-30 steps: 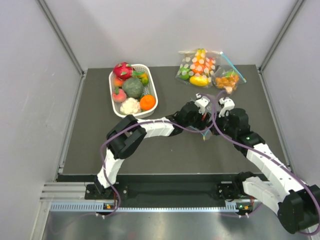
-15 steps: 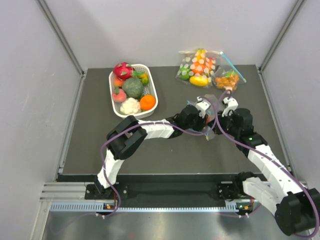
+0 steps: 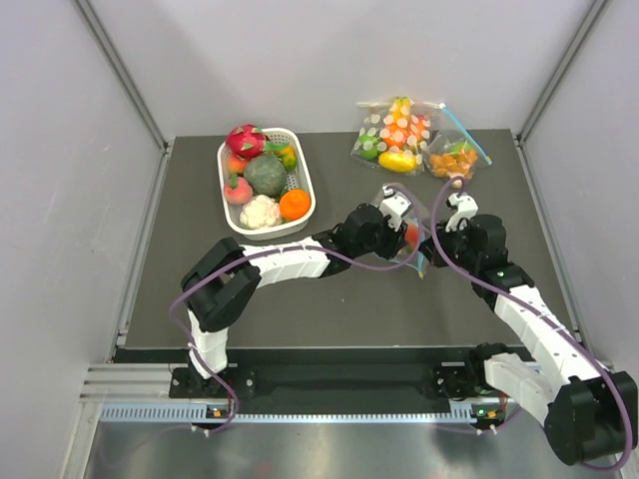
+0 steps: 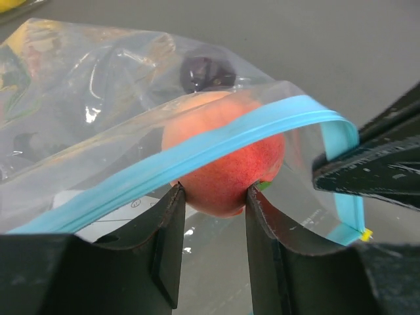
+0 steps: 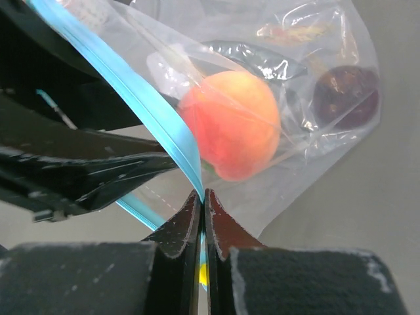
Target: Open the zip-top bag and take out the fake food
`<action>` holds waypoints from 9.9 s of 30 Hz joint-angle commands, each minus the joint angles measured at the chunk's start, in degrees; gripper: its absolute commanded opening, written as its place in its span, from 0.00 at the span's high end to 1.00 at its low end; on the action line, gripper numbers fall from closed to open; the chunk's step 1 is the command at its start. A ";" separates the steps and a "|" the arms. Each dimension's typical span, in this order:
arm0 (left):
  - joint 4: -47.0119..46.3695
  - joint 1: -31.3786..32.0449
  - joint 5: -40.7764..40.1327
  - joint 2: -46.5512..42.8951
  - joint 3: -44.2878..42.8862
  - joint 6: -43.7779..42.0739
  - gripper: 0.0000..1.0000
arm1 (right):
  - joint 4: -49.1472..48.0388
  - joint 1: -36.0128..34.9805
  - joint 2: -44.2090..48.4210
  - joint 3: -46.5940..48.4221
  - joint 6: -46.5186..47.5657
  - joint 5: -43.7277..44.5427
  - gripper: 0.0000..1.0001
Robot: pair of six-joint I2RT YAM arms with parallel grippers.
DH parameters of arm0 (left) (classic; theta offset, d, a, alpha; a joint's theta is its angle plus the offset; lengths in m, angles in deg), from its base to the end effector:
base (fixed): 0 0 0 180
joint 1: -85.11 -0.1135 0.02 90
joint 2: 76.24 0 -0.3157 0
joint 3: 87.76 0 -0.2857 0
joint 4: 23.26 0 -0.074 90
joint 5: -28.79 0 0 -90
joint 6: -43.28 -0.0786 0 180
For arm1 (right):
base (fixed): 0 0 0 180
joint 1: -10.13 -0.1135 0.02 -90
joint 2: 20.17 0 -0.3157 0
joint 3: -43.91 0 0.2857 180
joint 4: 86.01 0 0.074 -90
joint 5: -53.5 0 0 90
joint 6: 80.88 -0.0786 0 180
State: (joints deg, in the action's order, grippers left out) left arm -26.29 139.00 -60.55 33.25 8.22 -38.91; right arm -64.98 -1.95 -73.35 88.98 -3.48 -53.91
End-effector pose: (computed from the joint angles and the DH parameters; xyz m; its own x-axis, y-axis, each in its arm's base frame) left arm 0.3083 -0.4241 0.2300 -0.3335 0.2266 -0.9151 0.7760 0.6172 -0.1300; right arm 0.2335 0.0740 0.2534 -0.5640 0.0922 -0.8206 -0.3404 0.8794 0.3327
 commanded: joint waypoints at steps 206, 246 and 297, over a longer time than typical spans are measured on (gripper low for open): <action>7.16 -10.91 -7.26 -20.11 23.47 5.72 1.00 | -19.38 1.53 -48.59 24.18 -2.96 -9.14 0.54; -13.57 -10.12 18.13 -42.59 41.39 5.28 0.66 | -11.63 -0.14 -31.18 12.40 -4.54 -4.21 1.00; -41.79 -1.94 11.46 -7.36 35.86 6.34 0.67 | -4.51 -3.92 -13.96 -1.83 -6.64 3.87 0.38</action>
State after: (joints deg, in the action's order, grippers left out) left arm -63.25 136.90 -50.10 26.47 43.54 -32.11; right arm -71.06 -5.16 -89.33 88.48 -10.04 -52.29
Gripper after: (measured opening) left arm 0.330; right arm 0.610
